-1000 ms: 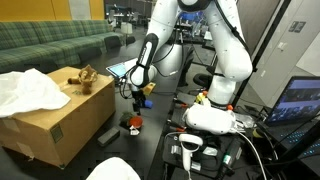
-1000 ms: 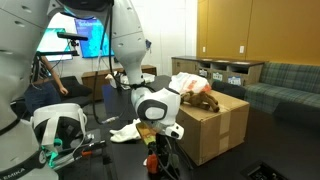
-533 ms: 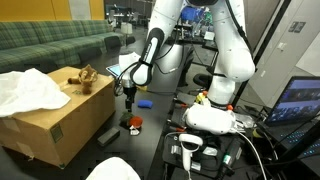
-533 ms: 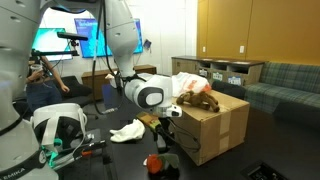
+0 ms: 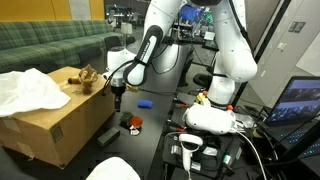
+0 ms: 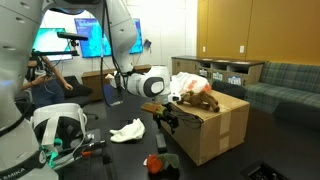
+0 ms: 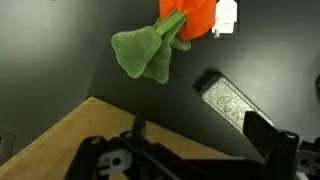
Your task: Remove the blue object from the box and replace it with the brown toy, remove the orange plush toy and replace it with the gray duster, remove the white plastic from the box and replace it with the towel
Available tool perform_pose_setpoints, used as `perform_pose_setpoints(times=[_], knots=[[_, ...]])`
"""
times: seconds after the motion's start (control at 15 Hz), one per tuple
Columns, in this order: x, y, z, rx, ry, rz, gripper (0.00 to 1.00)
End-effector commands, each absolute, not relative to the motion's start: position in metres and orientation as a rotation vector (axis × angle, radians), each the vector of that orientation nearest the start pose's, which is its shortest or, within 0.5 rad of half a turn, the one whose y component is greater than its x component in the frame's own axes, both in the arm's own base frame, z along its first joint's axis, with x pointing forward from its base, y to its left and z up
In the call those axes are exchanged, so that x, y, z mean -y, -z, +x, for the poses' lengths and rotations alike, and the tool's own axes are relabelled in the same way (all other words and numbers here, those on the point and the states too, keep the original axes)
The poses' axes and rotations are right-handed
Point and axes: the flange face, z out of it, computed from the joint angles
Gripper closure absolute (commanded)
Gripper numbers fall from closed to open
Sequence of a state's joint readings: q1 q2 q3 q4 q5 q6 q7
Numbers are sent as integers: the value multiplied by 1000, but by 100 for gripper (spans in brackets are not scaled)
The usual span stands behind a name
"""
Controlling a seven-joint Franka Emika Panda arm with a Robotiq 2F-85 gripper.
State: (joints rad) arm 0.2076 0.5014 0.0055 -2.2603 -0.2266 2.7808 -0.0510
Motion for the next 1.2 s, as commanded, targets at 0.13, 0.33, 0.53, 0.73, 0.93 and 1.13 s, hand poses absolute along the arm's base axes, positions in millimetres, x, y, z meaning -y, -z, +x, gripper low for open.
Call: perform_pose_setpoints(times=[0.13,0.33,0.53,0.73,0.93,1.13], knots=[[-131,-123,543,653,46,-3144,0],[-129,-111,548,587,18,-3142,0],[-130,-99,553,543,-22,-3120,0],[-136,-89,555,479,-71,-3085,0],[-142,-76,556,428,-125,-3039,0],[-147,-65,554,382,-169,-2990,0]])
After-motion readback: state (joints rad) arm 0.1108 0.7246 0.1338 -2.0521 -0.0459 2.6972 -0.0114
